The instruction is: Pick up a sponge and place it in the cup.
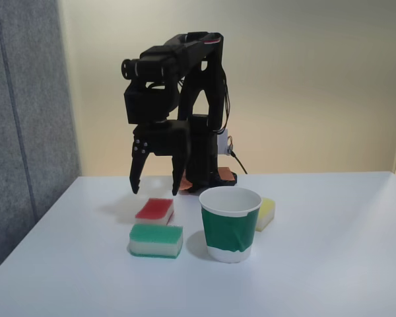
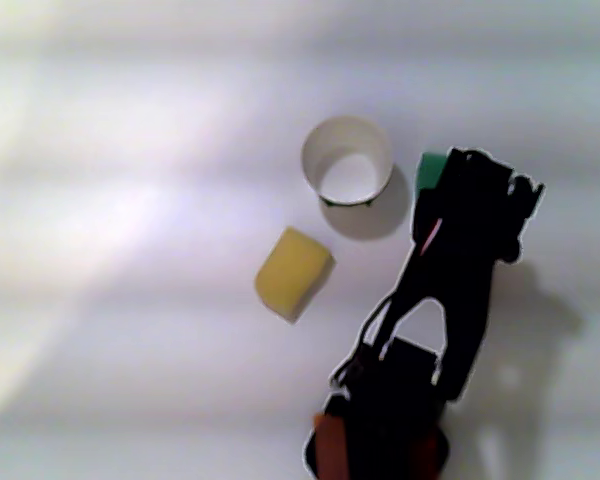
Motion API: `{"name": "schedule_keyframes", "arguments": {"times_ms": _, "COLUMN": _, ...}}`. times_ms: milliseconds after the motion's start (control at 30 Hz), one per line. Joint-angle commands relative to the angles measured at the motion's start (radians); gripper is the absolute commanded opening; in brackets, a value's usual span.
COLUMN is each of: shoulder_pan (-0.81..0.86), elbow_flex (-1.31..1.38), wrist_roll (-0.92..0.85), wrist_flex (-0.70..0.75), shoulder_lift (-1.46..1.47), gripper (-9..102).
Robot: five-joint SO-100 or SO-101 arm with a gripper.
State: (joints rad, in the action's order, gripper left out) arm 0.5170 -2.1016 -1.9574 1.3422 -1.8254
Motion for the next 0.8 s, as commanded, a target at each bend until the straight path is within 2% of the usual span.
{"name": "schedule_keyframes", "arguments": {"times_ms": 0, "shoulder_pan": 0.0, "elbow_flex": -0.02, "wrist_roll": -0.017, "wrist_flex": 0.018, "shoulder_lift": -0.044, "gripper": 32}}
{"name": "schedule_keyframes", "arguments": {"times_ms": 767, "shoulder_pan": 0.029, "elbow_flex": -0.158, "wrist_roll": -0.101, "wrist_flex": -0.222, "shoulder_lift": 0.052, "gripper": 33}}
